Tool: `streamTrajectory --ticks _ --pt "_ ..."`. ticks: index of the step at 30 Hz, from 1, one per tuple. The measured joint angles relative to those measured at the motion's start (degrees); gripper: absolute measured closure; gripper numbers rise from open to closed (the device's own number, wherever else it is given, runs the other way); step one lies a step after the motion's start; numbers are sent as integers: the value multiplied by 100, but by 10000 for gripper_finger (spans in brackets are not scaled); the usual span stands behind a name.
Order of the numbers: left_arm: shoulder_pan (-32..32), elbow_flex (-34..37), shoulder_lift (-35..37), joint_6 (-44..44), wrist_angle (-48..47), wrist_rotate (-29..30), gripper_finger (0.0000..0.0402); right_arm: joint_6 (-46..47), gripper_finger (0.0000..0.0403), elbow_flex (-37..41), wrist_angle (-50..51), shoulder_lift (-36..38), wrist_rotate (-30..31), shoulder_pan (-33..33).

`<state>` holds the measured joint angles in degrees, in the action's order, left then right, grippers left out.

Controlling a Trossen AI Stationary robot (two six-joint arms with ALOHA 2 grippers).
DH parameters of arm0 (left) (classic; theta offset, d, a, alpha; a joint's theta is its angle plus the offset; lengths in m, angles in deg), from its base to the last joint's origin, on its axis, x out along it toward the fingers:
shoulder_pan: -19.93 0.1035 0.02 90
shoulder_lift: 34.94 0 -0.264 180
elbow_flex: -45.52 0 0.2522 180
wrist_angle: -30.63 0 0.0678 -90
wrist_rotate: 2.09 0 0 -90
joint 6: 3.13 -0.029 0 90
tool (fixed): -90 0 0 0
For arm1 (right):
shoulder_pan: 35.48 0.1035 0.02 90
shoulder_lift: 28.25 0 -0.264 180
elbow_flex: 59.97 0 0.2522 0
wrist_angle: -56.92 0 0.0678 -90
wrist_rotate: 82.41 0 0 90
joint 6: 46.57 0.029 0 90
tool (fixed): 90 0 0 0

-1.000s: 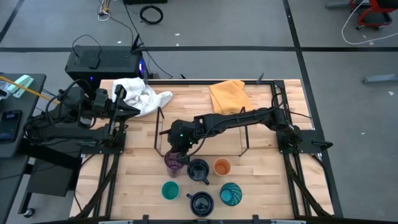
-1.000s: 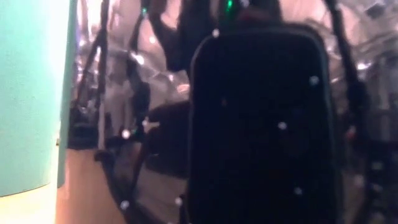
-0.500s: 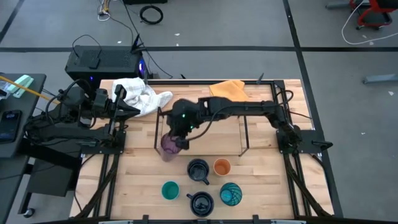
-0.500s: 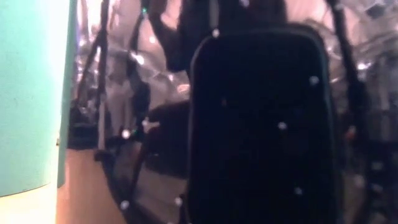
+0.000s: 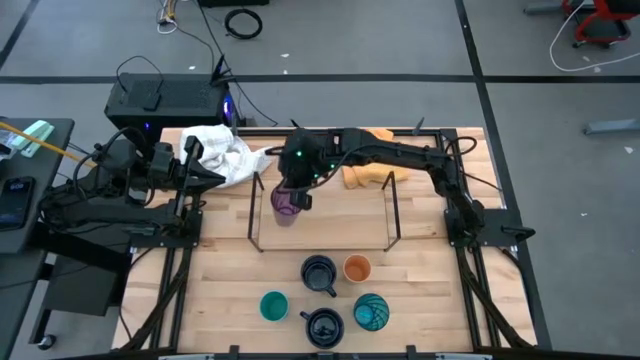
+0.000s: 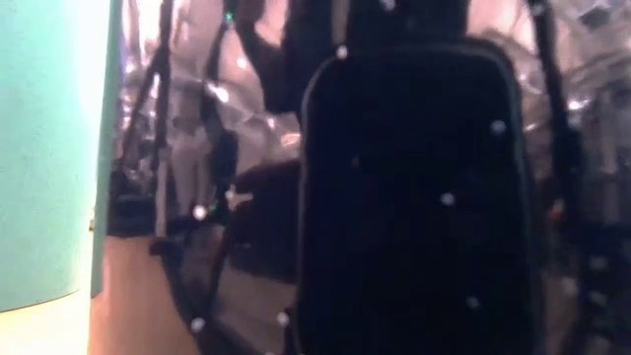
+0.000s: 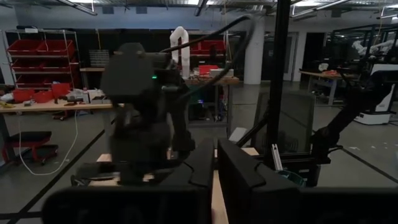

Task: Stack small to large cups/mugs on shelf
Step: Put the purple transparent glass on the shelf

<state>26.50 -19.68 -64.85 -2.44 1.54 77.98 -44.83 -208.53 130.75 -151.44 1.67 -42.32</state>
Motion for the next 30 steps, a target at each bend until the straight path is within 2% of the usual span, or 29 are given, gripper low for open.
streamTrajectory --ticks 10,30 --pt "0 0 0 0 2 0 371 -88 394 0 -184 0 82 -468" --pt "0 0 0 0 3 -2 376 -134 393 4 -483 -2 -16 -545"
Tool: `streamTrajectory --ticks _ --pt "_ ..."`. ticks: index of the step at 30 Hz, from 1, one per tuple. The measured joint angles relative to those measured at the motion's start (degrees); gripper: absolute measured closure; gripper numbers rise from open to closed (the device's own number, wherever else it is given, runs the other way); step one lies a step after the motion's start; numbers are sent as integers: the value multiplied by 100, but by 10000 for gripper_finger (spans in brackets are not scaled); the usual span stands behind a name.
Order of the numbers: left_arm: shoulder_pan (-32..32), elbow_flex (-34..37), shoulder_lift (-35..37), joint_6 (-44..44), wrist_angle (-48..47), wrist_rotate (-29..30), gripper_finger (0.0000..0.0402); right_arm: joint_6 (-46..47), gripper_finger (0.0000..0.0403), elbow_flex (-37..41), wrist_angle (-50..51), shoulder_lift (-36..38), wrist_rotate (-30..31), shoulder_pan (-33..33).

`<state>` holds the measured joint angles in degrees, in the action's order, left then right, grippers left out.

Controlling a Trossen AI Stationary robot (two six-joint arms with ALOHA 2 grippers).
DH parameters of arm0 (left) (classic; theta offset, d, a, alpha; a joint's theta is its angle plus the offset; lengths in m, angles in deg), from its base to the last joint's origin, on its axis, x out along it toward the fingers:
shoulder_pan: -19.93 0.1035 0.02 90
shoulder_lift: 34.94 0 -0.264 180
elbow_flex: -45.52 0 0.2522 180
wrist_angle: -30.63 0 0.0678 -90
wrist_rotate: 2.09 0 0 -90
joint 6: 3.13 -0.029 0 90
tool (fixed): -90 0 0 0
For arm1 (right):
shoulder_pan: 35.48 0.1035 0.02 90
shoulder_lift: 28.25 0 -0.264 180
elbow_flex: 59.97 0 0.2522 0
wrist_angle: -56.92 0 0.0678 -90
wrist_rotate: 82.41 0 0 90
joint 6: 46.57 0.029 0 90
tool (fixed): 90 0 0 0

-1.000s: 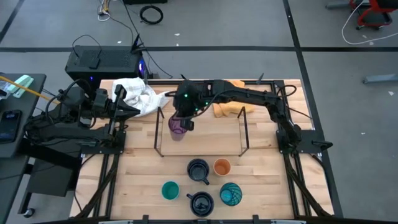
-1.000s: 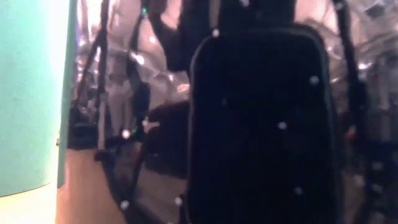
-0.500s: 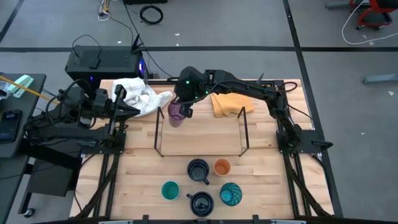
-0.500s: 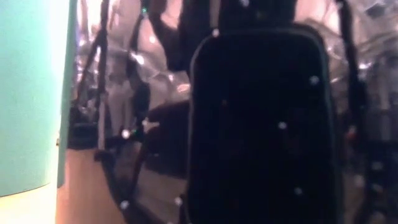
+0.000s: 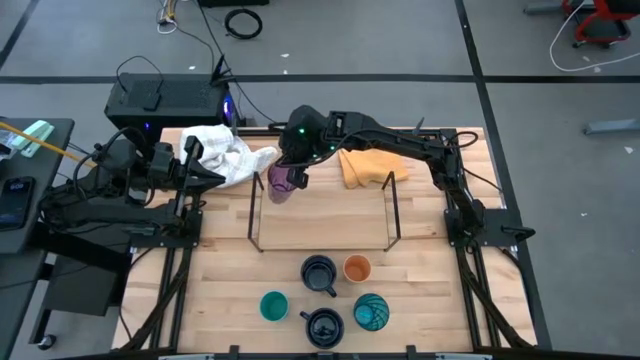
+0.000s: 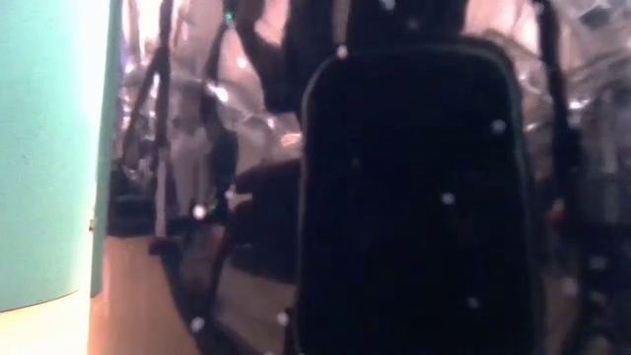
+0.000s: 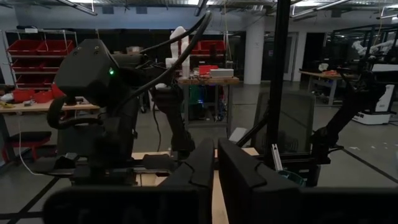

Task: Stack small to large cups/mugs on shelf
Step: Put the purple transparent glass on the shelf

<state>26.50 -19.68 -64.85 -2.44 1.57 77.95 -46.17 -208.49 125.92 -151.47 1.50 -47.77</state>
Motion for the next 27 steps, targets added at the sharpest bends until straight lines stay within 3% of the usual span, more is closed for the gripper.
streamTrajectory --ticks 27 --pt "0 2 -2 -44 4 0 366 91 390 9 175 -277 -14 -37"
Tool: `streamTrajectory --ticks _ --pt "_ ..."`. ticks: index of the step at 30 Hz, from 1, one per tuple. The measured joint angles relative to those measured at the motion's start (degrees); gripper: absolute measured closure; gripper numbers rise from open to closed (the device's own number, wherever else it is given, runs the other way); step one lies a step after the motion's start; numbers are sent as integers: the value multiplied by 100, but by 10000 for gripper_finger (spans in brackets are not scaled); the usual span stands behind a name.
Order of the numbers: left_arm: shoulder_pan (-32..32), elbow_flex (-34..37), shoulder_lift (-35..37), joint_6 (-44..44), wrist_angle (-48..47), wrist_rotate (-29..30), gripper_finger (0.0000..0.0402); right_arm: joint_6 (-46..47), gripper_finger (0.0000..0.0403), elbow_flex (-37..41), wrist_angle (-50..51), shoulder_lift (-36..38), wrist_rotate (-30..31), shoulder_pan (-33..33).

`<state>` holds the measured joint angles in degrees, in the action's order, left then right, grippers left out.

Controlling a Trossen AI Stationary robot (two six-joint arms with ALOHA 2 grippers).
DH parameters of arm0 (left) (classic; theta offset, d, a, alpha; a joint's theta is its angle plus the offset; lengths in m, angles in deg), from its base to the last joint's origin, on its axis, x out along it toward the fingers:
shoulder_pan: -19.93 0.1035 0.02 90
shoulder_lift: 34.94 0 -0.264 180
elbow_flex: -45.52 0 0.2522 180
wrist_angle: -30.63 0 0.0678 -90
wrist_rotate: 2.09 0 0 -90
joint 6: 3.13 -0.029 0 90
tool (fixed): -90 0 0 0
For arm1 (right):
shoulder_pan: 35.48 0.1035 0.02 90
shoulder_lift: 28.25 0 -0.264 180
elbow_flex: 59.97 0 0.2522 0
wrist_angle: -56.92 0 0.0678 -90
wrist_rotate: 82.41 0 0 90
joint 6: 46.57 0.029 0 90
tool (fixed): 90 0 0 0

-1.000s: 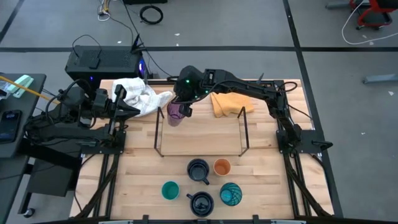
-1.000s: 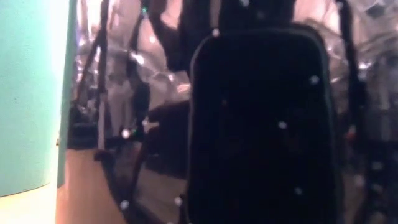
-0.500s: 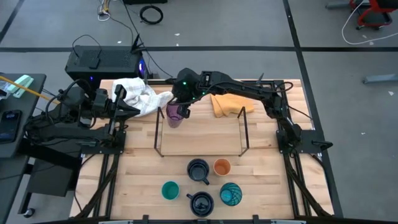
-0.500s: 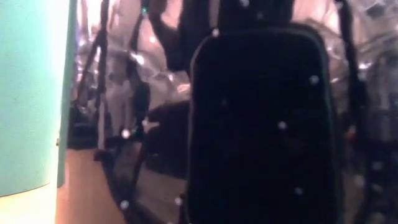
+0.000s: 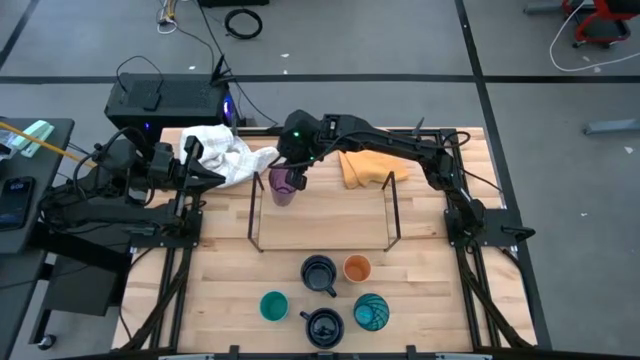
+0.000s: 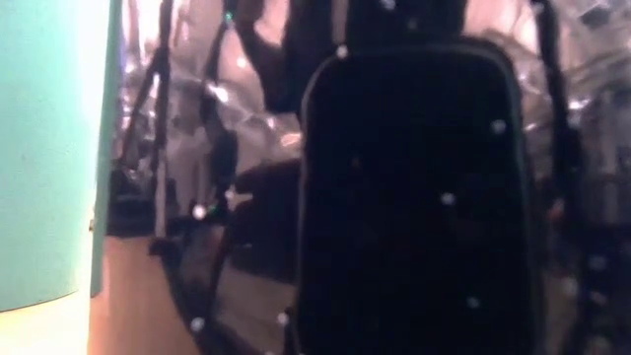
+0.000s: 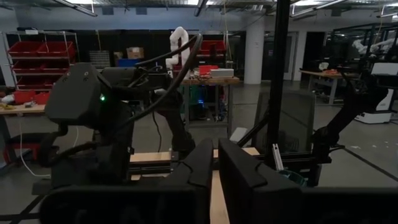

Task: Stack small to large cups/mugs on shelf
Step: Put the purple transparent glass on the shelf

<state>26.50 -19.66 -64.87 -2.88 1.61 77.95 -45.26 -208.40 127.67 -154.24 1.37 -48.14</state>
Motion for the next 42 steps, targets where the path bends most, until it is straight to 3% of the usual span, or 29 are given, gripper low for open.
streamTrajectory --ticks 17,42 --pt "0 -1 2 0 -4 2 369 92 390 537 -228 7 44 -71" --pt "0 0 2 2 -4 0 371 173 389 546 -413 7 16 -51"
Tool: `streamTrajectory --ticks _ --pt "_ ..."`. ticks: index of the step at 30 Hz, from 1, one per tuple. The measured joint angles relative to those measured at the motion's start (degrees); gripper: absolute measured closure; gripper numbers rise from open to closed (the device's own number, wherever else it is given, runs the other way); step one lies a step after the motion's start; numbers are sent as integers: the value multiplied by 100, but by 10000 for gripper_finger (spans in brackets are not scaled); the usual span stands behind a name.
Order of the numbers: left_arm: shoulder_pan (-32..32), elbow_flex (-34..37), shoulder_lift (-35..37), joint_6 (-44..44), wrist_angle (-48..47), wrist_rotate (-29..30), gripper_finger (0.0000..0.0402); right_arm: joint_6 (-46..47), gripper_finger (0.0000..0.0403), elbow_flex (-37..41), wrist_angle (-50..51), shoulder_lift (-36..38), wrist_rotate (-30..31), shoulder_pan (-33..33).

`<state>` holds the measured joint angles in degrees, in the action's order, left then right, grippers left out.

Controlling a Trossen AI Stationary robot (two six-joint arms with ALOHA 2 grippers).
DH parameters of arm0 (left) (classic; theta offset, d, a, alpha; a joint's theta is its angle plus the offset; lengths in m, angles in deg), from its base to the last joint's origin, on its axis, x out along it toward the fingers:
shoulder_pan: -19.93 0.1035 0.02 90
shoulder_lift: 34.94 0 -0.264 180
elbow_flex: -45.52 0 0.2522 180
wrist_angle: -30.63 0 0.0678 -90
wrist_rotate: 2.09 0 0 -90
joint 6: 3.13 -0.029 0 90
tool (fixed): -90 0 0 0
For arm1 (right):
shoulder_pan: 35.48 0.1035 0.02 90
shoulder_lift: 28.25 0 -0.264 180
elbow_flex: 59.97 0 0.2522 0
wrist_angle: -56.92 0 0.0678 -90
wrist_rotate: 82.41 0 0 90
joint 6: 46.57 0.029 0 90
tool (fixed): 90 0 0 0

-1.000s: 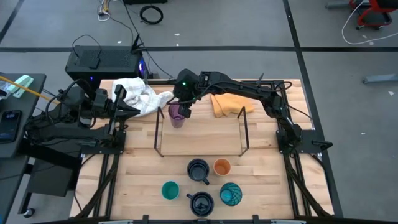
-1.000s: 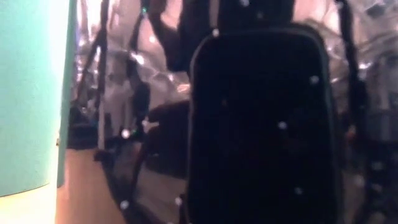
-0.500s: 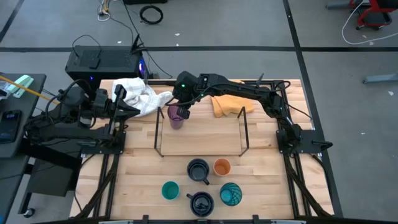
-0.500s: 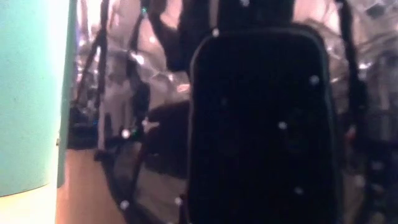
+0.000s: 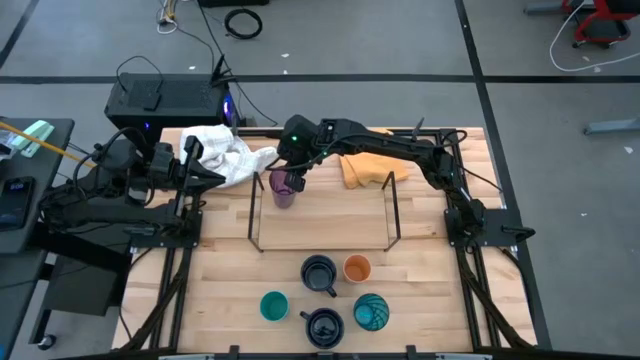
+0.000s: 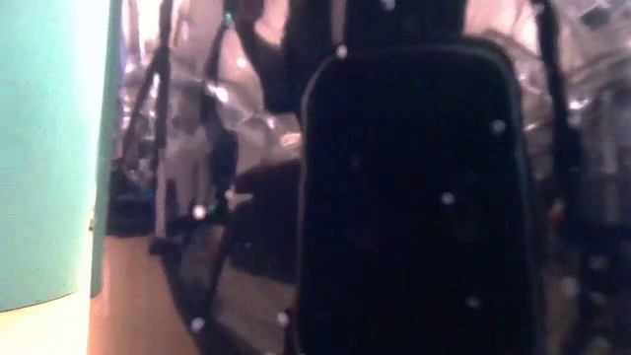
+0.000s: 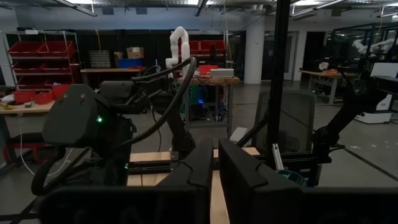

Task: Stack small to large cups/mugs on shelf
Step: Put the purple transparent glass on the shelf

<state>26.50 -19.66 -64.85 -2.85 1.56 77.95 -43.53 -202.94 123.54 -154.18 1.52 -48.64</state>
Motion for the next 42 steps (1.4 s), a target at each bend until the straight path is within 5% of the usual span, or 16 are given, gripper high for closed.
streamTrajectory --ticks 42 --pt "-2 0 -1 0 0 1 376 125 374 372 -319 2 -37 33"
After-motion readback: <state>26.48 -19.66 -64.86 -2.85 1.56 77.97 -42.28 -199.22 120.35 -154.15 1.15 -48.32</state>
